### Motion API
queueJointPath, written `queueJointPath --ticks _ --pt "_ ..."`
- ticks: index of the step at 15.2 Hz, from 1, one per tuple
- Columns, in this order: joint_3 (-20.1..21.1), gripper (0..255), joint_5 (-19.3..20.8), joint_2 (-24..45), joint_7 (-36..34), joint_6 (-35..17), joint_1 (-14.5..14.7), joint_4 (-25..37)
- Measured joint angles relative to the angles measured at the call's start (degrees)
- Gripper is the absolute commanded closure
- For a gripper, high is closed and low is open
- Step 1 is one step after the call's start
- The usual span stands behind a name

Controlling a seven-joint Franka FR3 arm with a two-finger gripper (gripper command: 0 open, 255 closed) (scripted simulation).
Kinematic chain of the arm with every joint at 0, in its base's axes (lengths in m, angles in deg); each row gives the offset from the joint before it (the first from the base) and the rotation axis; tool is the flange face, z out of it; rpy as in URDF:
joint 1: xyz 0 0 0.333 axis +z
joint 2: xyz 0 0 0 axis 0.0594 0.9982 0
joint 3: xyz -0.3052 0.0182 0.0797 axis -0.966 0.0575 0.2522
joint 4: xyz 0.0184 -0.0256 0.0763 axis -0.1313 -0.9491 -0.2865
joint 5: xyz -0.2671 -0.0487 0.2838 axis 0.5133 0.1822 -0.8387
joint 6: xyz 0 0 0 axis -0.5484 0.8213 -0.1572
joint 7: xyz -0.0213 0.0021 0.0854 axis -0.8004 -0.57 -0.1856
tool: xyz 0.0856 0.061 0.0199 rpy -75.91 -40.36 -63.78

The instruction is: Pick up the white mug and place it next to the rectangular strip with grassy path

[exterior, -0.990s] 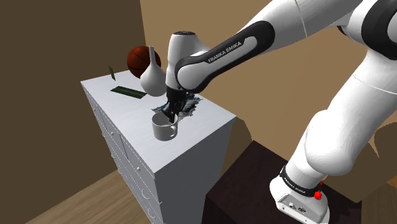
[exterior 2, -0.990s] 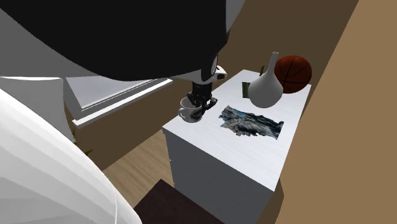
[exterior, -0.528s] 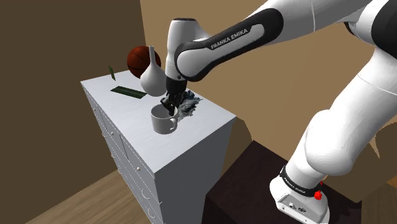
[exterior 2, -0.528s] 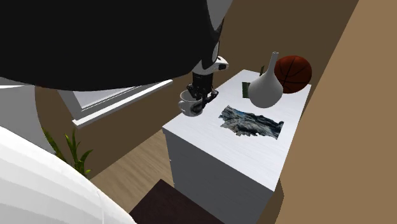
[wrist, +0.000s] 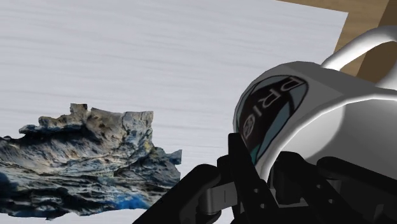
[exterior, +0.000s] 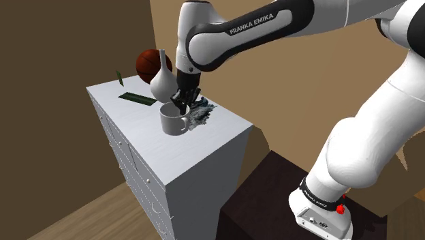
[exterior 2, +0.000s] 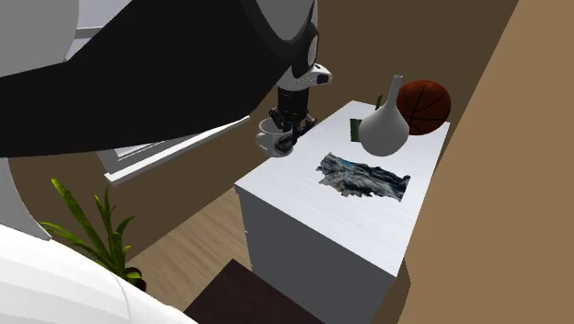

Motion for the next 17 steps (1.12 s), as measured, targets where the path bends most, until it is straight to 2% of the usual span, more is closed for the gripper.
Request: queueJointPath --ticks 3,5,10,17 --pt "-0.1 255 0.2 0.4 0.1 1.8 -0.2 2.2" --pt "-0.2 255 1.1 4.1 0.0 1.4 -0.5 5.5" --pt "-1.1 255 3.6 14.7 0.8 1.9 -1.4 16.2" --pt "-2.3 255 6.9 31.5 1.1 4.5 -1.1 35.3"
